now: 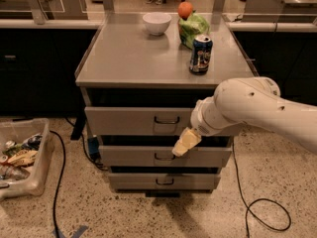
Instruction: Open top drawer
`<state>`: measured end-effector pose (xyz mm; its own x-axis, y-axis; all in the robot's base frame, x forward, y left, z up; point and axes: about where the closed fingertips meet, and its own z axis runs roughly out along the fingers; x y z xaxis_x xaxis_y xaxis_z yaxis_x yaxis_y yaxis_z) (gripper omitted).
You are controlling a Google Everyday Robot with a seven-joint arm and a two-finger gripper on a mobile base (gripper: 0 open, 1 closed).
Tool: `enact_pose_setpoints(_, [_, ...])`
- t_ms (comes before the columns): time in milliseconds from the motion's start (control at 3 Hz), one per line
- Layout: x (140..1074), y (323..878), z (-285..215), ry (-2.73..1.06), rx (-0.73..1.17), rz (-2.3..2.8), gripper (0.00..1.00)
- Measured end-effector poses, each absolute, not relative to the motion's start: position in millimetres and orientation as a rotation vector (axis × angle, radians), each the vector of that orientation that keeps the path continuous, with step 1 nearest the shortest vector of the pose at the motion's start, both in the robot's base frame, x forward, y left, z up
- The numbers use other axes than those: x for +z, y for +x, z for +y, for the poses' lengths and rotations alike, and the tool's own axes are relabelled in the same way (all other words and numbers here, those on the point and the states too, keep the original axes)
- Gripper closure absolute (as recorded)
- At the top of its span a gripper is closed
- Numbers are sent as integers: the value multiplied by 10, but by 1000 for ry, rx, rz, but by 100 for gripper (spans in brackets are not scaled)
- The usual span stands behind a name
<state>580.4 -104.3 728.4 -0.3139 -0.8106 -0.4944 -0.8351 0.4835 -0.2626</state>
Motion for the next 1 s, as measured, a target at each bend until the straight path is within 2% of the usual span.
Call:
enact_pose_setpoints(667, [6613,6107,-1068,-1370,98,2270,0])
enact_pose_setpoints(1000, [6615,6108,-1066,-1370,98,2269,0])
